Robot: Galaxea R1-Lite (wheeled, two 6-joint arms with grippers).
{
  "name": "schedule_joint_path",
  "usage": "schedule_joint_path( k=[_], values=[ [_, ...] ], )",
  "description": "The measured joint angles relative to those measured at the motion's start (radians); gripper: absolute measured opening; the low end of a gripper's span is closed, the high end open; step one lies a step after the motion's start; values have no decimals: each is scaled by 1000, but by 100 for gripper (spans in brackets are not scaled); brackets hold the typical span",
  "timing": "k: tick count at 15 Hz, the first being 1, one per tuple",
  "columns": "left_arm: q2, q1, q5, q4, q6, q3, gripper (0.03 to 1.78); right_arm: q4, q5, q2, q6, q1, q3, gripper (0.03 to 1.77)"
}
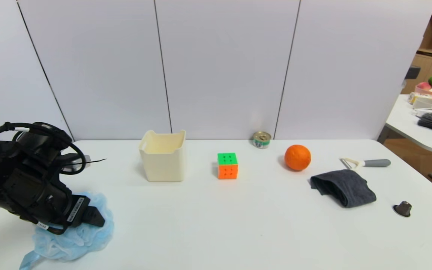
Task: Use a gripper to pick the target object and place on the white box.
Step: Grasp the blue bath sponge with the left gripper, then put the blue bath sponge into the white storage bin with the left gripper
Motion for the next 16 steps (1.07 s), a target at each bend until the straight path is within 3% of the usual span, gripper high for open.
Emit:
schedule_joint_path(
  k=[5,7,10,13,16],
  values=[
    [27,-1,0,0,1,9,169,0,0,0,-1,0,0,170],
    [29,-1,0,1,1,8,134,0,0,0,0,0,0,170],
    [28,-1,0,1,1,6,99,0,0,0,0,0,0,170],
    [18,-1,0,0,1,5,78,0,0,0,0,0,0,170],
    [-12,-2,-11,-9,3,-8,77,0,0,0,0,0,0,170]
  ],
)
